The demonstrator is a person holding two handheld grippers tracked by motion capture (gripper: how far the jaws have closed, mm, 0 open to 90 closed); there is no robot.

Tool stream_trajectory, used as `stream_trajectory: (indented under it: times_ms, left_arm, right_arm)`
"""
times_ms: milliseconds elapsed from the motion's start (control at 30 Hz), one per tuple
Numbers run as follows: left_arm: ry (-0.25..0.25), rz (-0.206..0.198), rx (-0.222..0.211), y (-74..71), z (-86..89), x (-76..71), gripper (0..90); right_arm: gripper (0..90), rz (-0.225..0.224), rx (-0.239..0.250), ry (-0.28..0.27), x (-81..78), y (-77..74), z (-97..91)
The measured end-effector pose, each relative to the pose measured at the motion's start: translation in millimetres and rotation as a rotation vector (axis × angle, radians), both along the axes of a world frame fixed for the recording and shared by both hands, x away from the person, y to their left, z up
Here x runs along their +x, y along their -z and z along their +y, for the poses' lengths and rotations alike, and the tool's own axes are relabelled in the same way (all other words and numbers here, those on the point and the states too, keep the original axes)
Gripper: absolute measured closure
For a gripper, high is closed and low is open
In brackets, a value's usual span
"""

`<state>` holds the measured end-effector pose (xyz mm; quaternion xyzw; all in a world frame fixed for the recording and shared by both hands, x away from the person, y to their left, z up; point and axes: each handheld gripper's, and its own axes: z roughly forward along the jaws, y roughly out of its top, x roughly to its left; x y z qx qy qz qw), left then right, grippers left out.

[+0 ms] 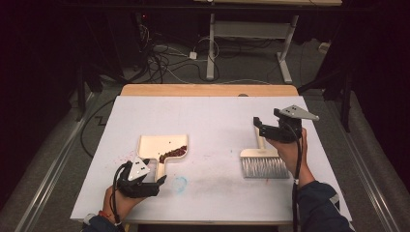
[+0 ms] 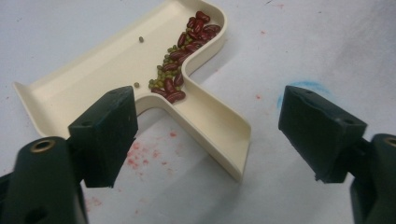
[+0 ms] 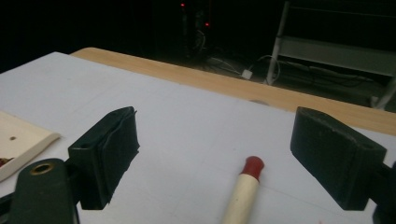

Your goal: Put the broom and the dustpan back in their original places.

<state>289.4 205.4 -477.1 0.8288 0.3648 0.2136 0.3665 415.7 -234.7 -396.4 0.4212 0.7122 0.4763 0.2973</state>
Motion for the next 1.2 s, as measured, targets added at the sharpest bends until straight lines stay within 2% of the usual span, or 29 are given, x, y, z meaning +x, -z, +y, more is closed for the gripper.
stream_trajectory:
  times_ms: [367, 500, 700, 900, 1200]
  left_arm:
    - [0.007, -0.011, -0.007, -0.9, 0.1, -1.1, 18.1]
    - [0.007, -0.013, -0.01, -0.8, 0.4, -1.1, 18.2]
    - [0.008, -0.016, -0.006, -1.0, 0.0, -1.6, 18.2]
    - [0.008, -0.02, -0.006, -1.3, 0.6, -2.1, 18.2]
    - [0.014, -0.02, -0.002, -1.1, 0.2, -2.5, 18.3]
  right_arm:
    - [15.9, -0.016, -0.037, -0.01, -4.1, -2.4, 8.5]
    - [16.1, -0.018, -0.025, -0.025, -6.6, -5.0, 7.0]
    - [16.1, -0.039, -0.037, -0.038, -13.7, -10.8, 9.9]
    - [15.6, -0.053, -0.072, -0.059, -21.9, -15.0, 12.0]
    - [15.7, -0.072, -0.077, -0.079, -35.1, -21.2, 10.4]
